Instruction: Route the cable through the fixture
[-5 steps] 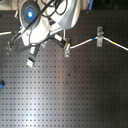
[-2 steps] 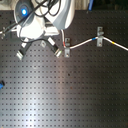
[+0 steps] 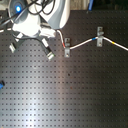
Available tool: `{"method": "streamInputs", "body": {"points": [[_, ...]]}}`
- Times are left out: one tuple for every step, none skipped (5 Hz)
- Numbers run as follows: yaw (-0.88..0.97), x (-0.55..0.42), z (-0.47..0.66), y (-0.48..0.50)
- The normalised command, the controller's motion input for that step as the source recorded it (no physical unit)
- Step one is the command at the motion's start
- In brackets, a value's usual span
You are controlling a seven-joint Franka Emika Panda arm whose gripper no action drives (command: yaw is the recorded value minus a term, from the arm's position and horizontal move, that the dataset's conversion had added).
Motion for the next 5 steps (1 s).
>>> {"method": "streamInputs", "body": {"points": [[0.00,-0.407,0.22,-0.030],[-0.21,-0.566,0.14,-0.056],[-0.06,-0.281,0.09,-0.073],[0.07,0.002,0.07,-0.006],[0.00,-0.015,0.01,-0.100]]}}
